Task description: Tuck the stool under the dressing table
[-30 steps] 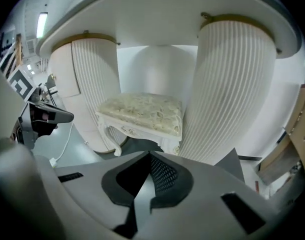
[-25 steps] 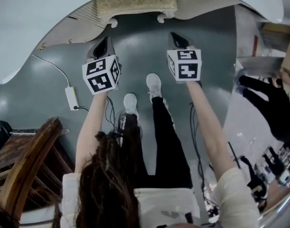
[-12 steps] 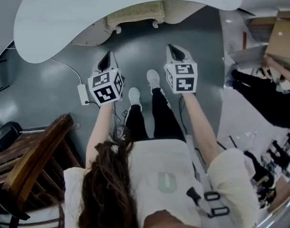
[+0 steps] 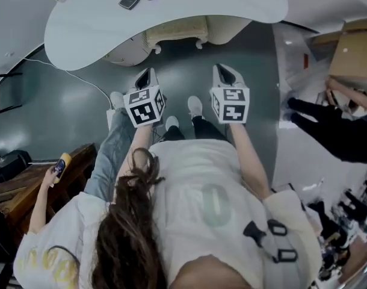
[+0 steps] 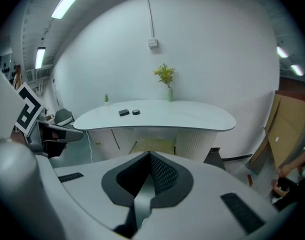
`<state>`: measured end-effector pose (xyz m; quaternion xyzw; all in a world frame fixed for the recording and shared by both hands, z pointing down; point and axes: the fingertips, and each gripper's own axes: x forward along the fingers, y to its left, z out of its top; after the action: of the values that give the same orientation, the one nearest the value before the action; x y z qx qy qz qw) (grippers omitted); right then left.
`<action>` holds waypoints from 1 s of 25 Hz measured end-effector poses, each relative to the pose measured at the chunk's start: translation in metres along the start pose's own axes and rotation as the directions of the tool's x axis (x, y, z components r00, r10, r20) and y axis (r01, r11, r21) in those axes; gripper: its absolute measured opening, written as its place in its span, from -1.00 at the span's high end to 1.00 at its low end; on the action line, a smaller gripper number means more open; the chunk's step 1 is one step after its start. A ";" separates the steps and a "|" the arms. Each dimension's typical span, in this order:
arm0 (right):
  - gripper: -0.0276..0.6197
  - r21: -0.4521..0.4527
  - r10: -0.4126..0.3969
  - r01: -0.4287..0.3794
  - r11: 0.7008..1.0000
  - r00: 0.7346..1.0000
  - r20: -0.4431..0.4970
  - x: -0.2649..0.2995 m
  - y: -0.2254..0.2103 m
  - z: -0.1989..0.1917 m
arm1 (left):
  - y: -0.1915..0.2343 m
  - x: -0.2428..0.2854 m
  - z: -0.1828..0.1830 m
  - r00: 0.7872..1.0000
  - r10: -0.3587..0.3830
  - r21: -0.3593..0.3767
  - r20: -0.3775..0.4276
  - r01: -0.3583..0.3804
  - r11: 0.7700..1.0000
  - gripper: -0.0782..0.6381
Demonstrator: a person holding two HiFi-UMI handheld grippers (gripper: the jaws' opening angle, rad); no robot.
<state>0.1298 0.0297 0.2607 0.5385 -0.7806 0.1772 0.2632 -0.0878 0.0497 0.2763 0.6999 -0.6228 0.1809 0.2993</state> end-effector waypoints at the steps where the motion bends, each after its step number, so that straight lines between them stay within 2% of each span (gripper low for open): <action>1: 0.91 0.000 0.002 -0.002 1.000 1.000 0.007 -0.001 0.001 0.003 | -0.001 -0.002 0.006 1.000 0.003 0.004 0.010 -0.003 1.000 0.77; 6: 0.91 -0.018 0.011 -0.011 1.000 1.000 0.021 0.004 -0.008 0.008 | -0.011 0.000 0.013 0.999 0.011 -0.019 0.043 -0.010 1.000 0.77; 11: 0.91 -0.035 0.029 -0.027 0.999 0.999 0.035 0.007 -0.014 0.016 | -0.012 0.003 0.007 0.999 0.028 -0.034 0.031 -0.027 0.999 0.77; 25: 0.91 -0.029 0.048 -0.048 0.998 0.999 0.006 0.012 -0.031 0.008 | -0.030 0.015 0.001 0.999 0.032 -0.033 0.006 -0.032 0.999 0.77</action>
<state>0.1534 0.0057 0.2612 0.5163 -0.7967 0.1706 0.2640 -0.0565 0.0386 0.2790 0.6854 -0.6376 0.1733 0.3059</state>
